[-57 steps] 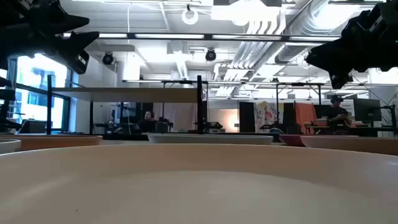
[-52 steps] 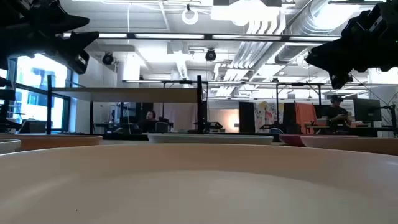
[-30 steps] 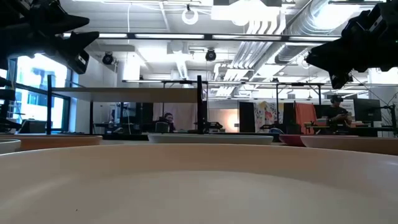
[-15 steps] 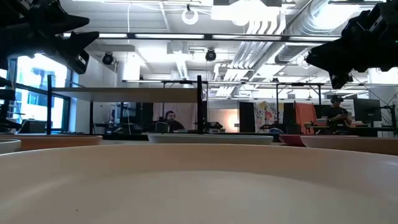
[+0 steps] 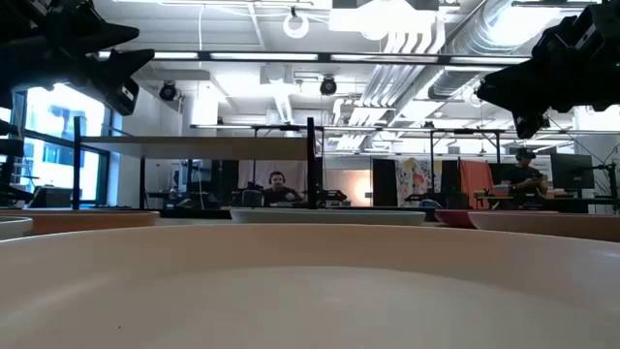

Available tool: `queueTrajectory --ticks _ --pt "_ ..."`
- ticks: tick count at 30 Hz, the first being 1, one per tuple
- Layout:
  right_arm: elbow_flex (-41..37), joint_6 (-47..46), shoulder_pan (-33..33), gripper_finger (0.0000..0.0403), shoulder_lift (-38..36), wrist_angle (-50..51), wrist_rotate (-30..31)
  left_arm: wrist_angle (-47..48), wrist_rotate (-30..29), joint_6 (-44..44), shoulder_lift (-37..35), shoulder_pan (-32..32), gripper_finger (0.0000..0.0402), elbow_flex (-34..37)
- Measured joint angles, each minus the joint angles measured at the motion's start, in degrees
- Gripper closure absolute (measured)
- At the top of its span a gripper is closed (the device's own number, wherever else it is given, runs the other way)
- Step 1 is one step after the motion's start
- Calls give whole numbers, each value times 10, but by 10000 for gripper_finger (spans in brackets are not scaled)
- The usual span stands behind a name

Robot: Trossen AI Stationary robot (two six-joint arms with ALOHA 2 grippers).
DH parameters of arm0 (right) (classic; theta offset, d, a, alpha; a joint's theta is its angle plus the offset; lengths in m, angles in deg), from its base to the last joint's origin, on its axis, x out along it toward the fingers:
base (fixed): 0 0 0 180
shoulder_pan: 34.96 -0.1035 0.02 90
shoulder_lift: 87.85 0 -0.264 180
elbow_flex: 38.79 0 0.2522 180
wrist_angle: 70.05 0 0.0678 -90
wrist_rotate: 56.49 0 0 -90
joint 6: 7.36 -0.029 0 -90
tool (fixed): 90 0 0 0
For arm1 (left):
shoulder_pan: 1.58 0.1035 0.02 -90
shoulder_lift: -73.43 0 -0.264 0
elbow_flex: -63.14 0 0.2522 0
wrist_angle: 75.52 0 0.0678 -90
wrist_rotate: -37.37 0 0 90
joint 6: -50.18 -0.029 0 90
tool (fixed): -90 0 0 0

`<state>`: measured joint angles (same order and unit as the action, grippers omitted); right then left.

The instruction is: Place and stack plates onto a shelf

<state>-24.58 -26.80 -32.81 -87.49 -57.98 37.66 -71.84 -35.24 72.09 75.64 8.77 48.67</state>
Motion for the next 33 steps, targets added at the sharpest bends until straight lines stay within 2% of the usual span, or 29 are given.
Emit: queueTrajectory --ticks 33 --pt "0 0 0 295 0 0 0 -1 -12 0 0 0 275 0"
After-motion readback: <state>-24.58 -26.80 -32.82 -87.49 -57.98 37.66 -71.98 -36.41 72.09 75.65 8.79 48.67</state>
